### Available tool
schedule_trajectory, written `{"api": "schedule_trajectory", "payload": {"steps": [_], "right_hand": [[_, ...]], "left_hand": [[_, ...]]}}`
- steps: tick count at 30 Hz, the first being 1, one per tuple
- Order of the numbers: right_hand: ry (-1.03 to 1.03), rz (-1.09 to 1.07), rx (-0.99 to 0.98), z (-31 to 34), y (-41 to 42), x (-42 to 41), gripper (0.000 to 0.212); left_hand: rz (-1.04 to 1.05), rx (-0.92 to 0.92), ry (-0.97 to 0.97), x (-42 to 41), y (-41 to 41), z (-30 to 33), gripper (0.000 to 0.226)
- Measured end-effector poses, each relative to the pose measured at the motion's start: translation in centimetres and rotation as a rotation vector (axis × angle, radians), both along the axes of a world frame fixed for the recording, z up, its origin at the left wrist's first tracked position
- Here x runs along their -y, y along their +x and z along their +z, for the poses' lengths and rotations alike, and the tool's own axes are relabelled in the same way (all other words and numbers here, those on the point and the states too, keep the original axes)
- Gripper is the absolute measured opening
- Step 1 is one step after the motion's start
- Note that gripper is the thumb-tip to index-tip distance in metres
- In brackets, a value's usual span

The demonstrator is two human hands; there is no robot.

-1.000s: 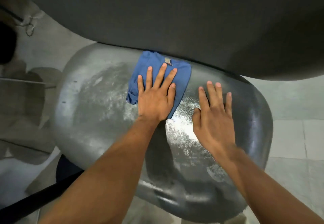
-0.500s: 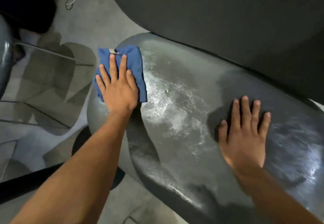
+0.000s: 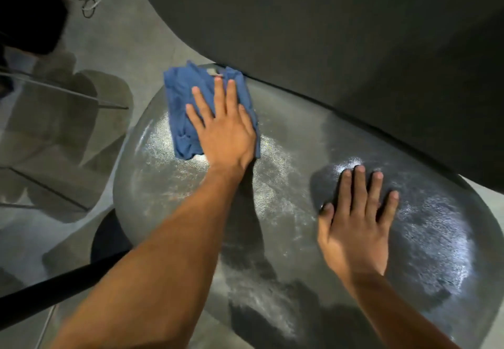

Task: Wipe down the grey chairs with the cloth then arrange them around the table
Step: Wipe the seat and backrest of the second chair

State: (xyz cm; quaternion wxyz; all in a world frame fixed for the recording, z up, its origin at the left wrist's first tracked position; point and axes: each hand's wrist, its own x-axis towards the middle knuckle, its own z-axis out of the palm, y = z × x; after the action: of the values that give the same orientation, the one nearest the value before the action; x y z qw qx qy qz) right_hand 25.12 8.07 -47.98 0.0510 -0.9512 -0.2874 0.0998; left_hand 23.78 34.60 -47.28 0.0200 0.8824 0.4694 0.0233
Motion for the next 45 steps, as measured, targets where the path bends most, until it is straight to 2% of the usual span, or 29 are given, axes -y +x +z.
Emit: {"api": "schedule_trajectory", "payload": {"steps": [3, 5, 8, 10, 13, 16, 18, 20, 23, 27, 33, 36, 38, 42, 45], "right_hand": [[0.004, -0.009, 0.004, 0.0, -0.1, 0.0, 0.069], [0.02, -0.009, -0.001, 0.1, 0.0, 0.0, 0.068], [0.038, -0.001, -0.01, 0.3, 0.1, 0.2, 0.065], [0.084, 0.01, -0.042, 0.6, 0.5, 0.6, 0.063], [0.116, 0.086, -0.11, 1.3, 1.5, 2.9, 0.06], [0.097, 0.101, -0.117, 2.3, 2.5, 7.9, 0.057], [0.11, 0.05, -0.124, 3.0, 2.8, 11.4, 0.055], [0.179, -0.061, -0.159, 3.8, 2.9, 14.3, 0.055], [0.351, -0.276, -0.236, 4.9, 2.9, 17.6, 0.052], [0.557, -0.562, -0.419, 5.8, 2.5, 20.2, 0.048], [0.619, -0.604, -0.454, 6.1, 1.3, 21.1, 0.039], [0.662, -0.721, -0.552, 6.9, 1.3, 20.9, 0.039], [0.725, -0.788, -0.619, 7.5, 1.5, 20.9, 0.038], [0.835, -0.881, -0.694, 7.6, 2.1, 21.0, 0.04], [0.888, -0.902, -0.704, 7.7, 1.9, 20.9, 0.042]], "left_hand": [[-0.174, 0.023, -0.029, 5.5, 1.6, -1.0, 0.056], [-0.374, 0.002, -0.069, 8.6, 0.6, -1.3, 0.054], [-0.598, -0.04, -0.095, 8.7, -2.6, -0.9, 0.051], [-0.56, -0.053, -0.081, 7.6, -5.3, -0.5, 0.051], [-0.241, -0.07, -0.097, 7.3, -8.1, 0.2, 0.053], [0.011, -0.059, -0.191, 10.7, -6.5, 0.3, 0.058], [0.059, -0.048, -0.233, 14.1, -4.1, 0.3, 0.062], [-0.018, -0.045, -0.261, 18.0, -2.1, 0.2, 0.064], [-0.25, -0.081, -0.301, 24.5, 0.4, 0.2, 0.064], [-0.495, -0.073, -0.39, 31.5, 1.9, 1.2, 0.064], [-0.827, -0.094, -0.447, 37.1, -6.7, 3.0, 0.06], [-0.796, -0.127, -0.482, 38.2, -10.8, 3.6, 0.055], [-0.737, -0.133, -0.484, 38.2, -9.9, 3.5, 0.055], [-0.637, -0.133, -0.414, 37.9, -1.8, 2.6, 0.057], [-0.611, -0.183, -0.444, 37.2, 4.2, 2.4, 0.057]]}}
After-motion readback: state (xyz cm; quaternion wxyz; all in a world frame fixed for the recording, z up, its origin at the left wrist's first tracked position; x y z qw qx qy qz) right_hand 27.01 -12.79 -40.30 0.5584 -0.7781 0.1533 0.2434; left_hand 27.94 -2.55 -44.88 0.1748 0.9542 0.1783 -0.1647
